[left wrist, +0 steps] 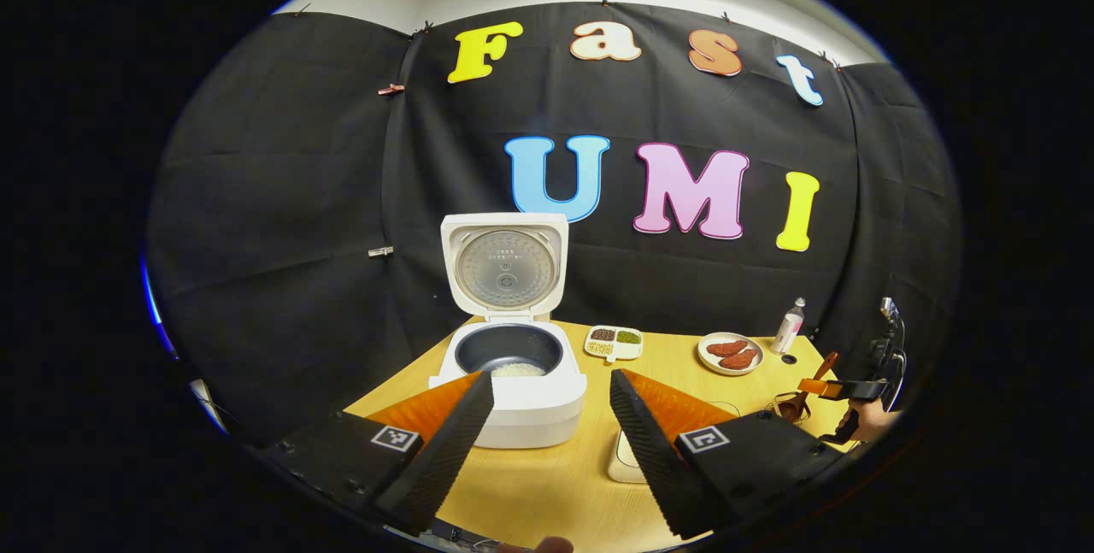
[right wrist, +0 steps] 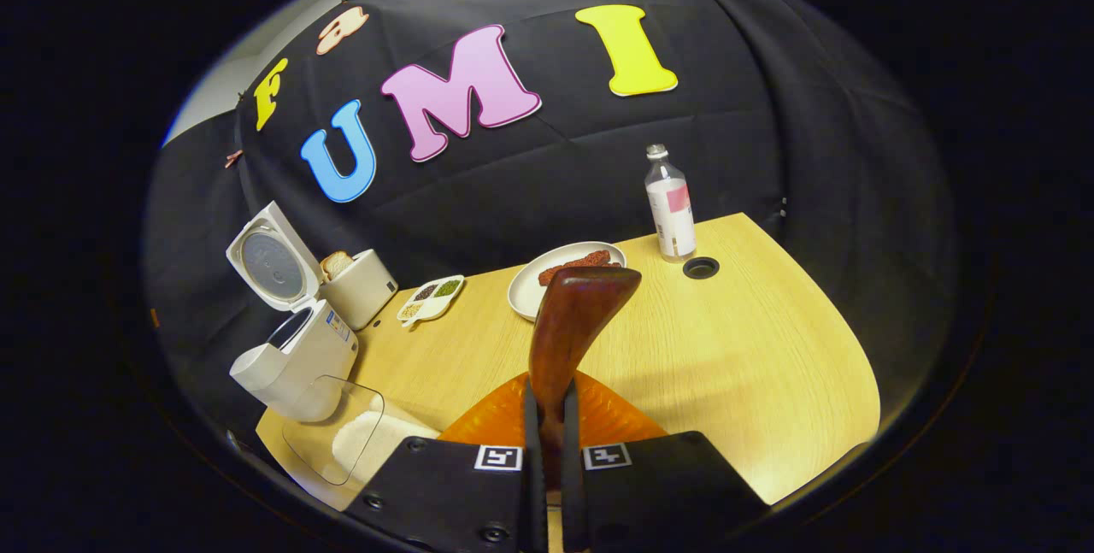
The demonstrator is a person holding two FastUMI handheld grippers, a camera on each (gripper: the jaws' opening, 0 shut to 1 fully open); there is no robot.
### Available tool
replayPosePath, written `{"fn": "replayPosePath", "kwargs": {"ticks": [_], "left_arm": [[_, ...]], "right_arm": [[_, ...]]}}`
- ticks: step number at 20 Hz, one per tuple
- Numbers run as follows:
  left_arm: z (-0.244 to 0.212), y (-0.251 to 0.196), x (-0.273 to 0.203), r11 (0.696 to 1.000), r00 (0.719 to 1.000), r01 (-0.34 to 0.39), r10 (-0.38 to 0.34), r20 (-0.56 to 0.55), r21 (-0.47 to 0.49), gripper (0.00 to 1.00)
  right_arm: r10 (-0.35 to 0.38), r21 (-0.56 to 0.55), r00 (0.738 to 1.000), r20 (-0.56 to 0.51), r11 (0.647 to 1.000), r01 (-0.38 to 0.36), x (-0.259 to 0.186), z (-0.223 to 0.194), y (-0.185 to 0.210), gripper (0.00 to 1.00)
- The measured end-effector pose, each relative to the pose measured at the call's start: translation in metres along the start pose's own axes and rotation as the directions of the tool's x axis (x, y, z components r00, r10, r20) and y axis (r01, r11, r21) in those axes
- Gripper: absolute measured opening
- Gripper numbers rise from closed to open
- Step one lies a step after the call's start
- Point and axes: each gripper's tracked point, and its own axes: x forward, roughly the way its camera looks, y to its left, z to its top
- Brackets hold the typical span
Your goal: Close the left gripper, press the button to open the rice cooker; take a wooden spoon from the chopstick holder with the right hand, scoop a spoonful of rice and pour it into the rice cooker, then put the wooden spoon back into the chopstick holder.
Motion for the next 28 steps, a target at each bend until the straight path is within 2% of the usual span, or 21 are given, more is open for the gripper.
{"fn": "replayPosePath", "kwargs": {"ticks": [5,10,13,16,18,21,28], "left_arm": [[-0.001,0.019,-0.003,1.000,1.000,0.020,-0.020,0.013,-0.014,0.95],[-0.001,0.047,-0.006,0.999,0.999,0.039,-0.039,0.030,0.014,0.95],[0.000,0.064,-0.006,0.998,0.998,0.056,-0.057,0.034,0.038,0.95],[-0.005,0.076,-0.005,0.996,0.996,0.078,-0.079,0.029,0.042,0.95],[-0.008,0.083,-0.002,0.995,0.995,0.096,-0.097,0.022,0.038,0.95],[-0.012,0.095,0.006,0.993,0.993,0.114,-0.115,0.011,0.027,0.95],[-0.016,0.117,0.029,0.989,0.989,0.149,-0.148,-0.007,0.024,0.95]], "right_arm": [[-0.002,-0.021,0.995,0.100,1.000,0.004,-0.027,0.044,0.023,0.11],[0.057,-0.085,0.981,0.184,0.995,-0.042,-0.057,0.083,0.090,0.11],[0.106,-0.147,0.979,0.175,0.986,-0.081,-0.061,0.072,0.146,0.11],[0.112,-0.217,0.984,0.142,0.973,-0.079,-0.050,0.045,0.191,0.11],[0.079,-0.253,0.989,0.124,0.966,-0.046,-0.036,0.025,0.209,0.11],[-0.002,-0.308,0.997,0.080,0.951,0.027,-0.014,-0.010,0.214,0.11],[-0.139,-0.302,0.990,-0.007,0.944,0.131,0.018,-0.065,0.207,0.12]]}}
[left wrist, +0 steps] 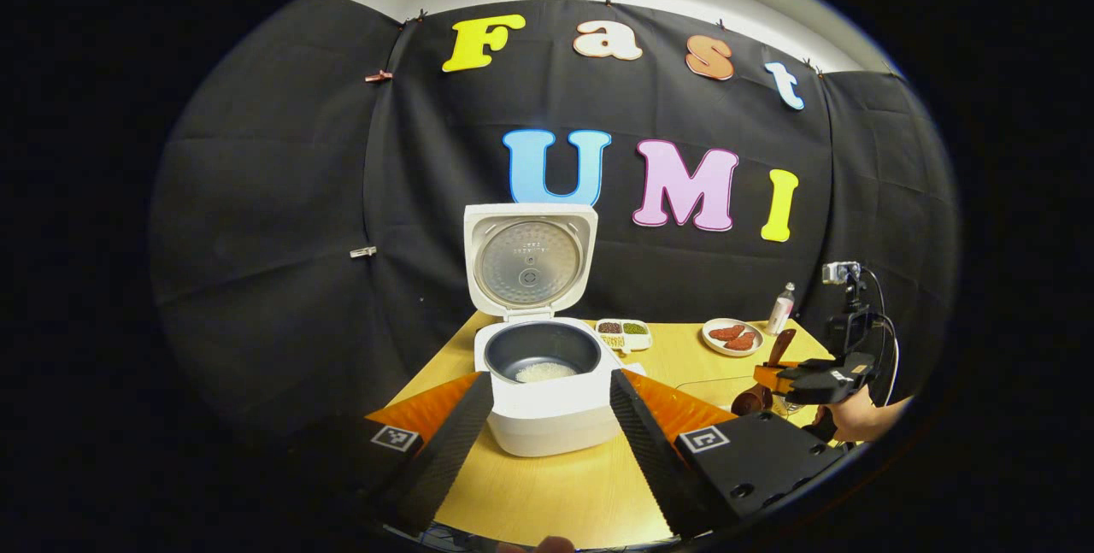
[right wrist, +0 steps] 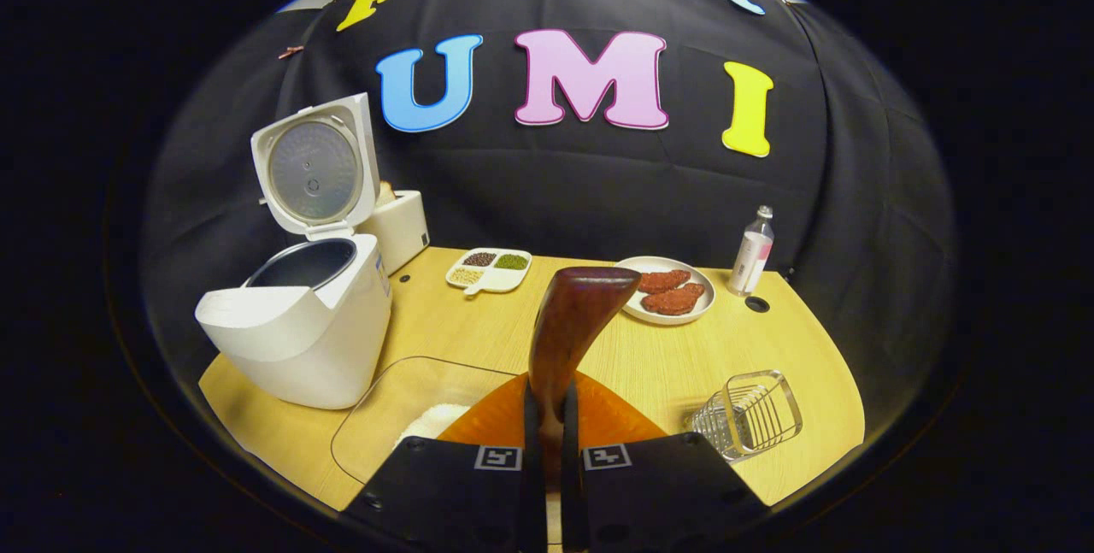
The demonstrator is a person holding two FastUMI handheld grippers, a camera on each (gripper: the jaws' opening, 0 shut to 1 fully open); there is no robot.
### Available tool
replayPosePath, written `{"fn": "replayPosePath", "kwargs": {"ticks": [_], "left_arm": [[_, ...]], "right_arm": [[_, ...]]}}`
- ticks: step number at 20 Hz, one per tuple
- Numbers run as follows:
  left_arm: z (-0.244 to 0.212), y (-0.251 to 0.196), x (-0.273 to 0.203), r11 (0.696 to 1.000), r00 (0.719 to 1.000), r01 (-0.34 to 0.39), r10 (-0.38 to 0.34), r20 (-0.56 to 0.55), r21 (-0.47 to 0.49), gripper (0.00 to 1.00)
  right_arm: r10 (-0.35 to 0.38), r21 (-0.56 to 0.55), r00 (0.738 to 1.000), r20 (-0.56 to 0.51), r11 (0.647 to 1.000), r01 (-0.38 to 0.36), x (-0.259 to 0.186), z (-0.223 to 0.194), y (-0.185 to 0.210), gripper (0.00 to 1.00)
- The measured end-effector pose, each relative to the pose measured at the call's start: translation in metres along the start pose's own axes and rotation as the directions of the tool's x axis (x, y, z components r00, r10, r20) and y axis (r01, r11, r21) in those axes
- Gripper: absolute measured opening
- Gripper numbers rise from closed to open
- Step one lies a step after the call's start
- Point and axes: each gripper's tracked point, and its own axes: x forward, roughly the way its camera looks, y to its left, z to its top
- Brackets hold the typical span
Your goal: Close the left gripper, press the button to open the rice cooker; take a wooden spoon from the chopstick holder with the right hand, scoop a spoonful of rice and pour it into the rice cooker, then put the wooden spoon back into the chopstick holder.
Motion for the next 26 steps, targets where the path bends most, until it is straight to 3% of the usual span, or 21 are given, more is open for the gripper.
{"fn": "replayPosePath", "kwargs": {"ticks": [8,11,18,26], "left_arm": [[-0.002,0.020,0.009,1.000,1.000,0.002,-0.002,-0.001,0.007,0.95],[-0.003,0.025,0.008,1.000,1.000,0.002,-0.002,-0.003,-0.003,0.95],[-0.002,0.030,0.005,1.000,1.000,-0.001,0.001,0.003,0.016,0.95],[-0.002,0.021,0.000,1.000,1.000,0.015,-0.015,0.011,0.010,0.95]], "right_arm": [[0.007,0.189,0.999,-0.040,0.982,0.000,0.005,-0.015,0.026,0.12],[0.029,0.305,0.998,-0.056,0.952,-0.011,0.010,-0.018,0.033,0.11],[0.059,0.664,0.998,-0.037,0.747,-0.019,0.006,-0.016,0.008,0.11],[0.062,0.851,0.995,0.072,0.516,-0.094,-0.013,0.031,-0.017,0.11]]}}
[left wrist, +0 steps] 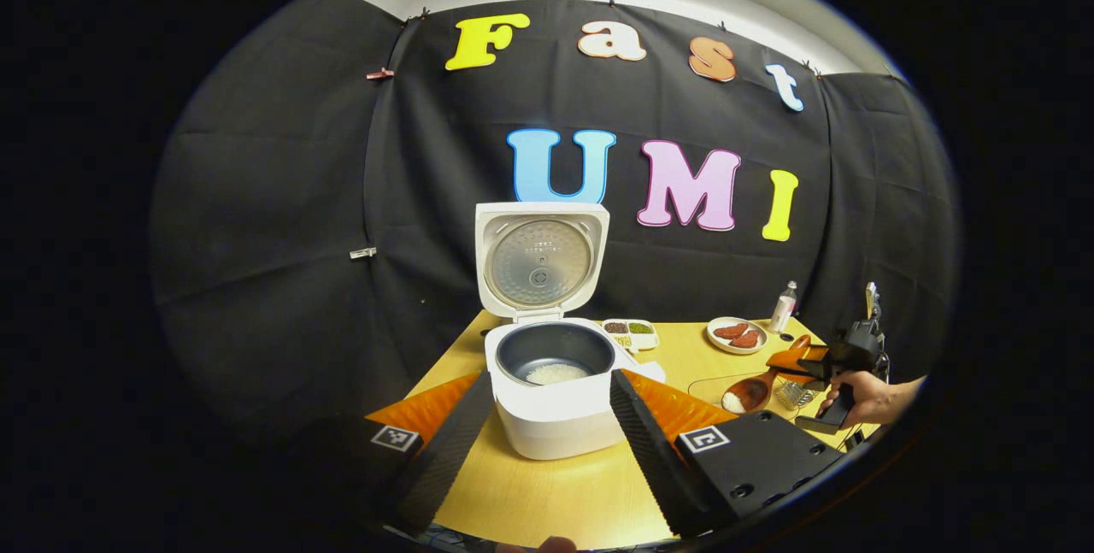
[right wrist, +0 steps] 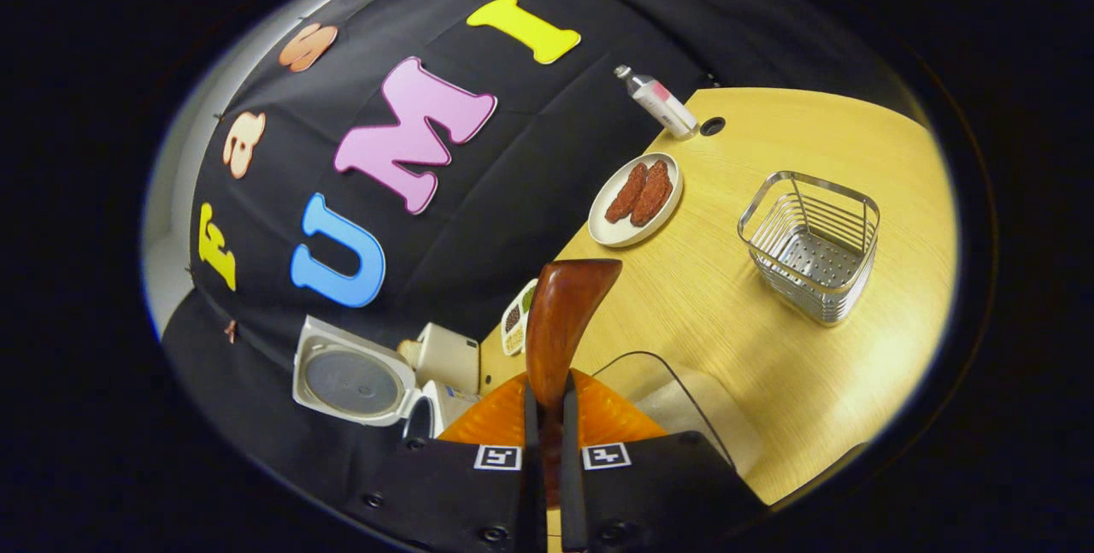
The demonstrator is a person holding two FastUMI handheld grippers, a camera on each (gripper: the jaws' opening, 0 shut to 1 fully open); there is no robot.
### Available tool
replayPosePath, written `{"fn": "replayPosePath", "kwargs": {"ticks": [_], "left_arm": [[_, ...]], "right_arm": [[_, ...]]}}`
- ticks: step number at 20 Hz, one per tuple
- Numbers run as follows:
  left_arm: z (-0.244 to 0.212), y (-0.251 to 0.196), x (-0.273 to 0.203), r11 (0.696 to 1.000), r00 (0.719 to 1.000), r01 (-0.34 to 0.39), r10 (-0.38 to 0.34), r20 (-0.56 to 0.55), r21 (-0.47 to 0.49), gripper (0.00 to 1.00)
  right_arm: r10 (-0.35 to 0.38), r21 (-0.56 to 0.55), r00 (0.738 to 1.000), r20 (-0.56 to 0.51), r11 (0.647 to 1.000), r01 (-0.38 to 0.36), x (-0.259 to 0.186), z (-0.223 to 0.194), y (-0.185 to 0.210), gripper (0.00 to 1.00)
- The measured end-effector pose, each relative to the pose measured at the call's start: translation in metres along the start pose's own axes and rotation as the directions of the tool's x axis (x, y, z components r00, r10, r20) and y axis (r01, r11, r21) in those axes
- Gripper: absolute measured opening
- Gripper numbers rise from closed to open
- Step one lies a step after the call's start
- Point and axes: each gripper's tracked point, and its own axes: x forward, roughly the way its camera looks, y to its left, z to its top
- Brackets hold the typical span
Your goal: Close the left gripper, press the button to open the rice cooker; take a wooden spoon from the chopstick holder with the right hand, scoop a spoonful of rice and pour it into the rice cooker, then put the wooden spoon back into the chopstick holder.
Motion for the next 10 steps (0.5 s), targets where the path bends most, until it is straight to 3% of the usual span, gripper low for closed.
{"fn": "replayPosePath", "kwargs": {"ticks": [4,7,10], "left_arm": [[0.001,-0.005,-0.002,1.000,1.000,0.011,-0.010,0.006,-0.007,0.95],[0.001,-0.009,-0.004,0.999,1.000,0.025,-0.025,0.019,-0.021,0.95],[-0.003,-0.011,-0.002,0.999,0.999,0.032,-0.031,0.010,-0.021,0.95]], "right_arm": [[0.009,0.057,1.000,0.001,0.998,-0.009,-0.013,0.012,0.022,0.11],[0.060,0.127,0.998,0.022,0.990,-0.062,-0.021,0.024,0.064,0.11],[0.118,0.116,0.992,0.046,0.986,-0.122,-0.021,0.027,0.115,0.11]]}}
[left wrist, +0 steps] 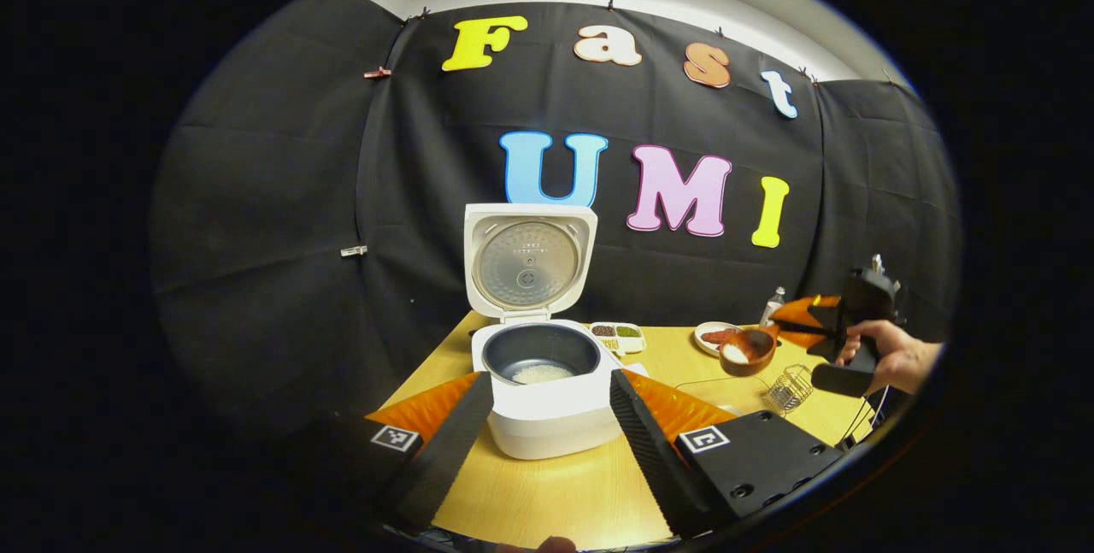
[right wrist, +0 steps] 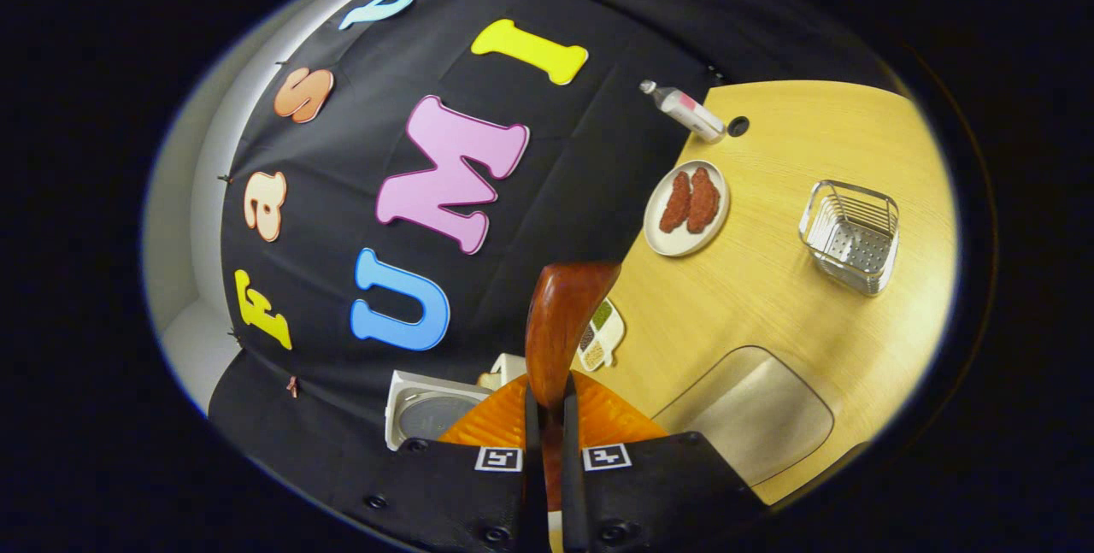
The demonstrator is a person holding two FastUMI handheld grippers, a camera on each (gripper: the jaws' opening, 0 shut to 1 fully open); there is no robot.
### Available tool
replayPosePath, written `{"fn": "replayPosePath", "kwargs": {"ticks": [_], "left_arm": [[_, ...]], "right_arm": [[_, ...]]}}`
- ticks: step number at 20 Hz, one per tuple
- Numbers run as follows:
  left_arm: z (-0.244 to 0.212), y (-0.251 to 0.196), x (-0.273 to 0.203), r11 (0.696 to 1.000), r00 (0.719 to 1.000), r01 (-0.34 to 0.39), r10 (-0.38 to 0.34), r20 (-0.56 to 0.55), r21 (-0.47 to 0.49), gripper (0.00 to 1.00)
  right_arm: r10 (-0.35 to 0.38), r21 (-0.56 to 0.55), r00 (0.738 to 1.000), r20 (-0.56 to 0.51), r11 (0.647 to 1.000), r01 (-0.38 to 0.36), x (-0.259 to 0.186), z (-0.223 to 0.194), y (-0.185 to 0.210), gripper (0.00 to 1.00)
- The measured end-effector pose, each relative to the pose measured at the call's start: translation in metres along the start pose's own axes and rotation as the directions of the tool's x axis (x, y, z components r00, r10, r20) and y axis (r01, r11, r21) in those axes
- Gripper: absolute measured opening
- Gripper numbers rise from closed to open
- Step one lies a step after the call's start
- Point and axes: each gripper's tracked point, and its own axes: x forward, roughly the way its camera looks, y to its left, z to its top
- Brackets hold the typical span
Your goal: Close the left gripper, press the button to open the rice cooker; take a wooden spoon from the chopstick holder with the right hand, scoop a spoonful of rice and pour it into the rice cooker, then put the wooden spoon back into the chopstick holder.
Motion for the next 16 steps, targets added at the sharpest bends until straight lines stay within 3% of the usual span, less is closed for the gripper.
{"fn": "replayPosePath", "kwargs": {"ticks": [8,11,16], "left_arm": [[-0.004,0.009,0.005,1.000,1.000,-0.019,0.019,-0.001,-0.020,0.95],[-0.005,0.015,0.006,0.999,1.000,-0.029,0.029,0.000,-0.021,0.95],[-0.010,0.023,0.007,0.999,0.999,-0.037,0.037,-0.006,-0.037,0.95]], "right_arm": [[0.113,-0.041,0.993,-0.020,0.993,-0.113,0.039,-0.044,0.117,0.11],[0.123,-0.060,0.991,-0.052,0.990,-0.126,0.056,-0.079,0.137,0.11],[0.120,-0.194,0.989,-0.091,0.972,-0.136,0.086,-0.136,0.163,0.11]]}}
